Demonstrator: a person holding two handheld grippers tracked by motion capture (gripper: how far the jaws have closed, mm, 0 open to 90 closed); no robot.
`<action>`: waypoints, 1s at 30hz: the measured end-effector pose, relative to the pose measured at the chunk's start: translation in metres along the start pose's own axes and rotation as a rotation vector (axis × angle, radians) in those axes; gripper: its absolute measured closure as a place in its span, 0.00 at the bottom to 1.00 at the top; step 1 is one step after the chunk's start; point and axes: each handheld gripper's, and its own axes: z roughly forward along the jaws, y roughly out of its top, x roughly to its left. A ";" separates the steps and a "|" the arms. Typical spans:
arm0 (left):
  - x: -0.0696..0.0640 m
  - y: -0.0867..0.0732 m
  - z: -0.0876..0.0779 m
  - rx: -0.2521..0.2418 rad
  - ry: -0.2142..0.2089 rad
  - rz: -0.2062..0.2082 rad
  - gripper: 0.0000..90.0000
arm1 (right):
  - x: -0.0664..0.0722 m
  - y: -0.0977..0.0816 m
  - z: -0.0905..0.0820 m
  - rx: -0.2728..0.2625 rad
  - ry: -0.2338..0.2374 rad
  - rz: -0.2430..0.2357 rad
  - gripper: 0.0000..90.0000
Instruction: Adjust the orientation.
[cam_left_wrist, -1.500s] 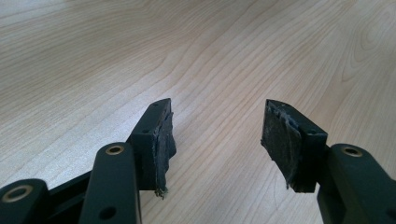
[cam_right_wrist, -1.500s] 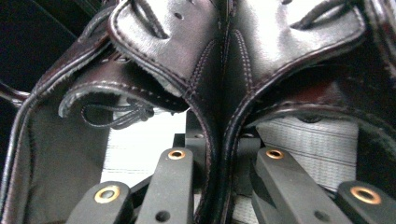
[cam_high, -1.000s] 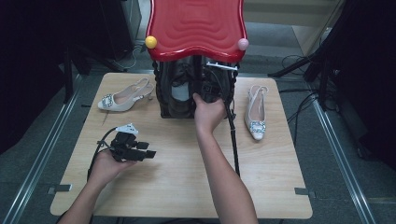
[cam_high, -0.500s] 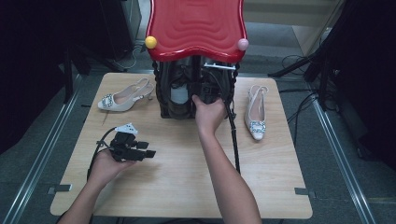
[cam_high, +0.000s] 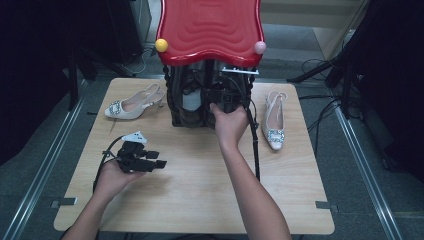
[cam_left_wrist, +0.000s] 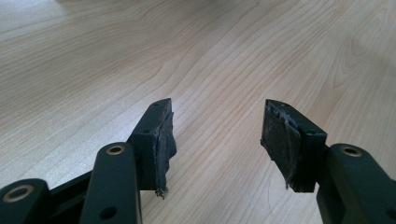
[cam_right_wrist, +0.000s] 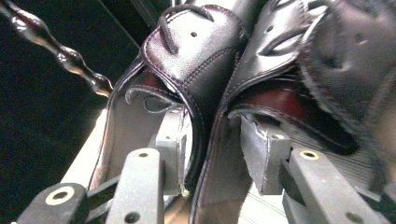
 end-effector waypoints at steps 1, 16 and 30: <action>0.000 0.000 0.000 0.003 0.000 0.003 0.49 | 0.000 0.000 -0.001 0.005 -0.006 -0.012 0.69; -0.017 0.025 -0.014 -0.012 -0.082 0.051 0.72 | -0.015 -0.011 -0.033 0.032 0.078 -0.071 0.69; -0.035 0.097 -0.048 -0.082 -0.120 0.179 0.94 | -0.025 -0.033 -0.075 0.019 0.176 -0.166 0.68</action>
